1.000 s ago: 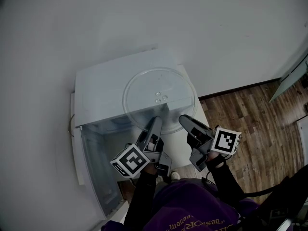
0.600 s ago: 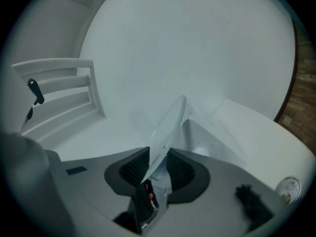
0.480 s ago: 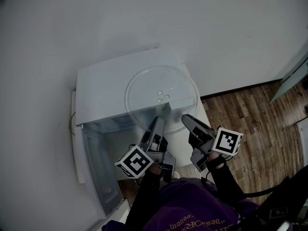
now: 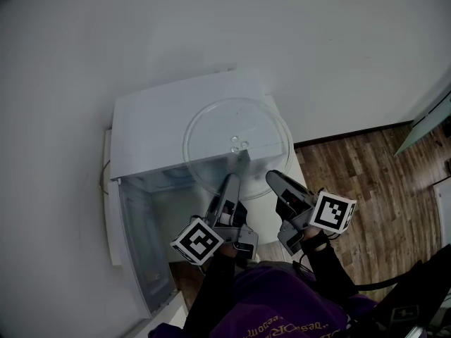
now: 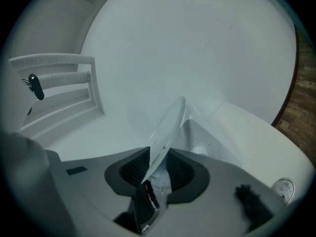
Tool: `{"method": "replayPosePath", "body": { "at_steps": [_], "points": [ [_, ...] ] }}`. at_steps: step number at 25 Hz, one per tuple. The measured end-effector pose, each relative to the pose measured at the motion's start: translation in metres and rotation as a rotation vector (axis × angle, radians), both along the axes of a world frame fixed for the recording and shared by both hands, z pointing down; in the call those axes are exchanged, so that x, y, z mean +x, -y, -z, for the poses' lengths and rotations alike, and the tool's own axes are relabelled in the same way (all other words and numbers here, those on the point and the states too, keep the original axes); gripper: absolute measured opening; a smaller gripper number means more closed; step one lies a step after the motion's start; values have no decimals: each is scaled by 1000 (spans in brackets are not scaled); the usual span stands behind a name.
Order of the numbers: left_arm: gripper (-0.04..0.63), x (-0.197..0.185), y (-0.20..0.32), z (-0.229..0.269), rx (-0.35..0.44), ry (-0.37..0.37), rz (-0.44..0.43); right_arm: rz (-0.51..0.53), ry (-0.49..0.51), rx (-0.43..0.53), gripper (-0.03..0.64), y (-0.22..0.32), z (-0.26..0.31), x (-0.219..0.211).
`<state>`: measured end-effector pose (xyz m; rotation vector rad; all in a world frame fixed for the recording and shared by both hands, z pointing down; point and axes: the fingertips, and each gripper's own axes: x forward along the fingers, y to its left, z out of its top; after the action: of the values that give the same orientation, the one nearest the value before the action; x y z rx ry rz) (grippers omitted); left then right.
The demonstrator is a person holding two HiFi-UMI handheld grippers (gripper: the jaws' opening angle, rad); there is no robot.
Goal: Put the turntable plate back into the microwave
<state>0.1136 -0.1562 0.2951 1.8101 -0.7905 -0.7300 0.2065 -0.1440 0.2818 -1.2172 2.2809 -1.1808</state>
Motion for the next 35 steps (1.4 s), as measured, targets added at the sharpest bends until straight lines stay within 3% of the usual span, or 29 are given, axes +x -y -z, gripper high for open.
{"method": "replayPosePath", "body": {
  "at_steps": [6, 12, 35],
  "points": [
    [66, -2, -7, 4, 8, -46, 12, 15, -5, 14, 110, -5, 5, -1],
    [63, -14, -16, 15, 81, 47, 45, 46, -9, 26, 109, -13, 12, -8],
    [60, -79, -74, 30, 149, 34, 175, 207, -16, 89, 110, -58, 26, -75]
  ]
}}
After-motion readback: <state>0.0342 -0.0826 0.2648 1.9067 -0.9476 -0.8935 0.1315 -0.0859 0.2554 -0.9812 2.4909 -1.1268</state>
